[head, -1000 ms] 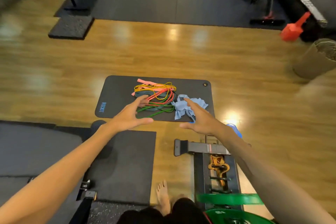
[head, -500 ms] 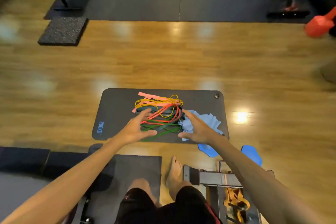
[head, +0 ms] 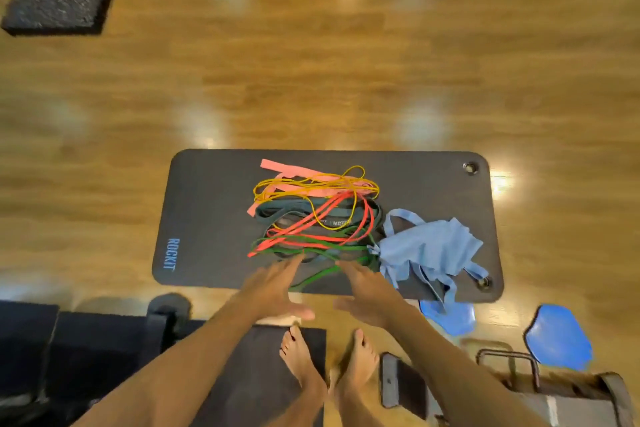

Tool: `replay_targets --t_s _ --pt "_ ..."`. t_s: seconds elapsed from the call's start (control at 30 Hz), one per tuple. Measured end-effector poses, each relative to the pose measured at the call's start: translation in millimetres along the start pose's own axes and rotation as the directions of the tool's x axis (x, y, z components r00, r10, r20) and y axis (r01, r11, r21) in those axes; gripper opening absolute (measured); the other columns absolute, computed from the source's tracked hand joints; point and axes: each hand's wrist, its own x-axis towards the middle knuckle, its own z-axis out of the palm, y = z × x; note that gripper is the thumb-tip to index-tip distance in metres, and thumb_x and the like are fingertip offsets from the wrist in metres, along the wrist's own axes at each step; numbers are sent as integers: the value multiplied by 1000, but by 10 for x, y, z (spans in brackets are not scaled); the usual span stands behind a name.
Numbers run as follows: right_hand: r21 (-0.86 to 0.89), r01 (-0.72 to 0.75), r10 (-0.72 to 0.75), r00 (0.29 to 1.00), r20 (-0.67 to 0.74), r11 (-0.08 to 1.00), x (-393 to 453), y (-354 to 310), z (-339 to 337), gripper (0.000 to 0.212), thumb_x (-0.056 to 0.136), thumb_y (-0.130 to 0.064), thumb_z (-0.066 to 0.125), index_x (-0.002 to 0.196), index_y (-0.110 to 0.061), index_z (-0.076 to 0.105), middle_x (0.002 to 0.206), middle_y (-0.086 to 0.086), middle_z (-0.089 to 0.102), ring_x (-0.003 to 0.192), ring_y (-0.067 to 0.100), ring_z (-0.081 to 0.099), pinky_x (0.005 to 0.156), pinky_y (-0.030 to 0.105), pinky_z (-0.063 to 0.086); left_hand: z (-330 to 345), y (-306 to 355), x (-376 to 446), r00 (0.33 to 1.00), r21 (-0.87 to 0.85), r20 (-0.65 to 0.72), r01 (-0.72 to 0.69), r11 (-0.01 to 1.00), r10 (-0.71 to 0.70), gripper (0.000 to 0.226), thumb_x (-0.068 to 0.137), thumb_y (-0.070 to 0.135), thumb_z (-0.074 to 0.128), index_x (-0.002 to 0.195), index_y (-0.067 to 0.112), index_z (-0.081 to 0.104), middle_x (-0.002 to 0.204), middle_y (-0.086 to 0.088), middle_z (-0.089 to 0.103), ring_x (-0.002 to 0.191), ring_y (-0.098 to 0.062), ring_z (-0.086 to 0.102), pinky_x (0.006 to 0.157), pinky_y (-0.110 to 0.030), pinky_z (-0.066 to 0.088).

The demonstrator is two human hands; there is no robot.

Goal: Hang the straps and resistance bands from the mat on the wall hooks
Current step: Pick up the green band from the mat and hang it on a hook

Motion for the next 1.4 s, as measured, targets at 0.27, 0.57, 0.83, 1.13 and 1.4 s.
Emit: replay_targets --t_s 0.27,0.57,0.83,1.13,1.4 --pt "-340 62 -45 997 57 939 2047 1014 1586 69 100 -22 45 155 -11 6 163 5 4 150 23 10 112 44 27 1639 -1260 1926 979 367 85 142 919 -185 58 92 32 58 141 12 35 148 -10 36 135 -30 37 108 -40 32" --pt "-557 11 -58 996 -67 830 3225 1798 2600 56 67 -27 85 114 -8 61 112 13 56 103 33 56 83 43 49 2821 -2117 2730 957 418 -57 282 864 -285 70 64 24 83 126 13 53 121 -9 57 104 -27 63 86 -39 48" --pt "-345 74 -96 994 -46 936 2807 1615 2093 31 94 -25 56 116 -15 36 93 4 63 91 28 58 81 38 33 2411 -2024 2251 950 220 -239 255 942 -201 24 76 28 57 94 20 71 97 -2 71 96 -25 60 81 -38 38" --pt "417 77 165 842 -513 906 1093 203 -318 12 82 -16 77 88 -20 68 77 -4 67 72 17 61 71 26 46 -144 -748 891 734 -664 -557 -113 739 -388 15 77 6 75 92 5 76 72 6 66 66 3 57 73 -20 47" --pt "411 373 54 682 -729 832 -1006 -1575 -2598 17 84 -5 73 81 -18 63 74 17 66 67 19 60 67 42 50 -2703 659 -1047 593 -564 -771 -464 683 -233 11 83 14 70 93 10 73 78 -6 65 75 -11 55 73 -33 49"
